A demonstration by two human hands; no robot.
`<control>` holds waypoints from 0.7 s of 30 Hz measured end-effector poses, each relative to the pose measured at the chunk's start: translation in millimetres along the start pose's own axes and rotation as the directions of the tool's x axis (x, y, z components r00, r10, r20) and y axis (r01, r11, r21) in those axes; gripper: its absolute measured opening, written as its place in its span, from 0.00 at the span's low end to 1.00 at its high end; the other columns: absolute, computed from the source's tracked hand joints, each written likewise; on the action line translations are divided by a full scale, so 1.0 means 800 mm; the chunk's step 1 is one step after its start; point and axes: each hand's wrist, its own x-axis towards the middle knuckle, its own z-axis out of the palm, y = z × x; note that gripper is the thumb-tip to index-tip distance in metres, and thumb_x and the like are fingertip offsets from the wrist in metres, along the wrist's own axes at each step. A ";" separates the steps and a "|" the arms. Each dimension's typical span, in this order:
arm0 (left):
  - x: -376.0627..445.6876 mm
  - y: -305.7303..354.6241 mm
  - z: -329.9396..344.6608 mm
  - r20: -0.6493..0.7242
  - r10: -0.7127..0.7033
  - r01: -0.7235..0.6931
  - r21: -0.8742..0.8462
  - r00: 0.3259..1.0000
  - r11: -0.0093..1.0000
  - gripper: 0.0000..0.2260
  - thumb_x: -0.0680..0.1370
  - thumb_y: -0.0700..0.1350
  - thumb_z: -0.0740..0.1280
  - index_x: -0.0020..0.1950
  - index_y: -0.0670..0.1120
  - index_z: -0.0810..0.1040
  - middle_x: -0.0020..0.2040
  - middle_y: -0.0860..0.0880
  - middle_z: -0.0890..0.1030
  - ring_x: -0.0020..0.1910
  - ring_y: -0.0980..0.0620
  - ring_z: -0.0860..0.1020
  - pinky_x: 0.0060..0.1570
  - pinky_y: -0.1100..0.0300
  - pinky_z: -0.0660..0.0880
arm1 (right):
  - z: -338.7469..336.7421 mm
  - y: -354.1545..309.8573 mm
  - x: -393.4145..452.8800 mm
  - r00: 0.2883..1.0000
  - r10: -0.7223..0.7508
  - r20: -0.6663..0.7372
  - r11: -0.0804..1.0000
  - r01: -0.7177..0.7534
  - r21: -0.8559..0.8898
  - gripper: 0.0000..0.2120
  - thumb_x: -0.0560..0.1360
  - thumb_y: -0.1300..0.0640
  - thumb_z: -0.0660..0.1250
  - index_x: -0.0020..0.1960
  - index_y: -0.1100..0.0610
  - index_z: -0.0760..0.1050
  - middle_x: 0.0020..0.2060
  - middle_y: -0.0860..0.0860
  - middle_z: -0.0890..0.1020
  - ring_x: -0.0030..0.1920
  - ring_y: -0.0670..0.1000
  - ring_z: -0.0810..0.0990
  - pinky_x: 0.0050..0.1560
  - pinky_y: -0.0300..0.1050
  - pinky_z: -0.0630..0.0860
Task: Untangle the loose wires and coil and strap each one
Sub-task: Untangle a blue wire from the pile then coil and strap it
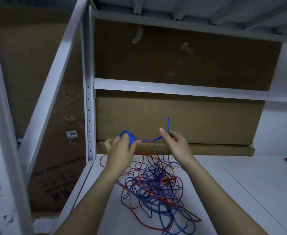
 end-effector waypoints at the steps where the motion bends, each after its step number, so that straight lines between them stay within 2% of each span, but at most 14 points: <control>1: 0.001 0.000 0.000 -0.008 -0.002 0.002 0.002 1.000 1.000 0.15 0.79 0.59 0.60 0.42 0.48 0.70 0.32 0.58 0.66 0.39 0.54 0.66 0.48 0.60 0.50 | 0.000 -0.003 0.002 0.999 -0.011 -0.045 1.000 0.010 -0.017 0.18 0.75 0.36 0.61 0.46 0.50 0.79 0.47 0.48 0.79 0.48 0.45 0.77 0.46 0.40 0.69; 3: 0.002 0.002 -0.001 -0.020 -0.017 0.018 0.003 1.000 1.000 0.15 0.79 0.58 0.61 0.41 0.48 0.68 0.31 0.58 0.66 0.38 0.54 0.66 0.48 0.60 0.50 | 0.000 -0.012 0.008 0.997 0.051 -0.053 0.996 -0.048 0.071 0.19 0.76 0.38 0.60 0.49 0.52 0.79 0.39 0.46 0.80 0.40 0.44 0.77 0.39 0.38 0.69; 5: 0.004 0.003 -0.001 -0.031 -0.056 0.056 -0.007 0.998 0.998 0.16 0.79 0.58 0.61 0.39 0.48 0.66 0.31 0.57 0.65 0.37 0.53 0.65 0.48 0.59 0.51 | -0.002 -0.016 0.010 0.995 0.100 0.022 0.969 -0.102 0.226 0.13 0.81 0.50 0.60 0.53 0.56 0.79 0.31 0.46 0.78 0.29 0.43 0.74 0.31 0.35 0.69; 6: 0.006 0.004 -0.001 -0.033 -0.077 0.077 -0.012 0.996 0.997 0.16 0.79 0.58 0.61 0.39 0.48 0.64 0.30 0.56 0.65 0.37 0.53 0.65 0.47 0.59 0.51 | -0.005 -0.016 0.008 0.995 0.076 0.066 0.956 -0.091 0.279 0.11 0.82 0.57 0.58 0.54 0.58 0.79 0.30 0.47 0.76 0.27 0.43 0.72 0.28 0.35 0.68; 8: 0.008 0.003 0.002 -0.021 -0.118 0.118 -0.018 0.993 0.993 0.17 0.79 0.58 0.60 0.38 0.48 0.64 0.30 0.56 0.66 0.37 0.52 0.66 0.47 0.58 0.51 | -0.016 -0.015 0.000 0.981 -0.007 0.194 0.956 -0.050 0.289 0.15 0.81 0.65 0.55 0.51 0.56 0.80 0.31 0.49 0.76 0.28 0.45 0.73 0.30 0.36 0.71; 9: 0.009 0.002 0.003 -0.012 -0.141 0.141 -0.023 0.990 0.990 0.17 0.80 0.58 0.59 0.38 0.48 0.64 0.30 0.55 0.67 0.38 0.52 0.66 0.47 0.57 0.52 | -0.022 -0.015 -0.007 0.959 -0.039 0.282 0.967 -0.034 0.251 0.17 0.80 0.68 0.56 0.49 0.55 0.81 0.33 0.50 0.78 0.31 0.46 0.76 0.34 0.37 0.74; 11: 0.011 0.000 0.007 0.009 -0.184 0.184 -0.023 0.983 0.983 0.17 0.80 0.58 0.58 0.39 0.48 0.64 0.31 0.55 0.67 0.39 0.51 0.67 0.49 0.56 0.54 | -0.034 -0.014 -0.018 0.886 -0.072 0.459 0.997 0.067 0.029 0.18 0.78 0.71 0.59 0.47 0.52 0.82 0.39 0.47 0.82 0.40 0.46 0.80 0.45 0.38 0.78; 12: 0.012 0.000 0.009 0.020 -0.197 0.197 -0.021 0.980 0.980 0.17 0.80 0.58 0.58 0.39 0.48 0.64 0.31 0.55 0.67 0.40 0.51 0.67 0.50 0.54 0.55 | -0.038 -0.014 -0.023 0.844 -0.064 0.533 0.980 0.153 -0.124 0.16 0.77 0.69 0.62 0.49 0.50 0.82 0.43 0.45 0.82 0.44 0.43 0.80 0.49 0.37 0.76; 14: 0.014 0.004 0.013 0.028 -0.211 0.212 -0.035 0.977 0.977 0.17 0.80 0.59 0.58 0.39 0.48 0.65 0.32 0.55 0.67 0.40 0.51 0.67 0.52 0.54 0.57 | -0.042 -0.013 -0.030 0.770 0.020 0.638 0.914 0.246 -0.324 0.10 0.73 0.55 0.68 0.53 0.46 0.80 0.50 0.44 0.80 0.51 0.40 0.78 0.54 0.37 0.74; 16: 0.015 0.009 0.016 0.034 -0.224 0.226 -0.067 0.974 0.972 0.17 0.80 0.58 0.58 0.40 0.47 0.66 0.33 0.54 0.68 0.41 0.51 0.67 0.51 0.55 0.55 | -0.038 -0.015 -0.034 0.763 0.083 0.641 0.900 0.220 -0.377 0.14 0.68 0.37 0.68 0.51 0.41 0.80 0.52 0.42 0.79 0.55 0.41 0.77 0.59 0.42 0.73; 17: 0.014 0.012 0.017 0.033 -0.227 0.229 -0.082 0.973 0.970 0.17 0.80 0.58 0.58 0.40 0.47 0.66 0.33 0.54 0.68 0.41 0.51 0.67 0.50 0.56 0.54 | -0.034 -0.014 -0.036 0.791 0.074 0.607 0.907 0.200 -0.371 0.16 0.68 0.32 0.67 0.48 0.41 0.80 0.51 0.42 0.80 0.54 0.42 0.77 0.59 0.44 0.74; 18: 0.014 0.013 0.018 0.033 -0.232 0.234 -0.097 0.972 0.967 0.17 0.80 0.58 0.57 0.40 0.46 0.66 0.33 0.53 0.69 0.42 0.51 0.67 0.50 0.56 0.53 | -0.029 -0.012 -0.036 0.830 0.043 0.556 0.916 0.190 -0.354 0.15 0.69 0.33 0.66 0.45 0.43 0.81 0.48 0.44 0.81 0.51 0.44 0.78 0.57 0.47 0.75; 20: 0.012 0.012 0.017 0.028 -0.258 0.259 -0.131 0.966 0.957 0.17 0.81 0.58 0.57 0.41 0.46 0.66 0.32 0.53 0.69 0.42 0.50 0.68 0.53 0.55 0.55 | -0.021 -0.005 -0.037 0.895 -0.032 0.446 0.930 0.189 -0.314 0.04 0.75 0.48 0.69 0.43 0.45 0.81 0.44 0.46 0.80 0.45 0.46 0.80 0.52 0.50 0.77; 21: 0.012 0.009 0.015 0.023 -0.269 0.270 -0.144 0.963 0.952 0.17 0.81 0.58 0.57 0.41 0.46 0.66 0.32 0.52 0.69 0.41 0.50 0.69 0.55 0.54 0.57 | -0.019 0.000 -0.037 0.909 -0.050 0.414 0.952 0.169 -0.256 0.04 0.76 0.54 0.69 0.46 0.45 0.80 0.43 0.46 0.79 0.42 0.45 0.80 0.48 0.48 0.78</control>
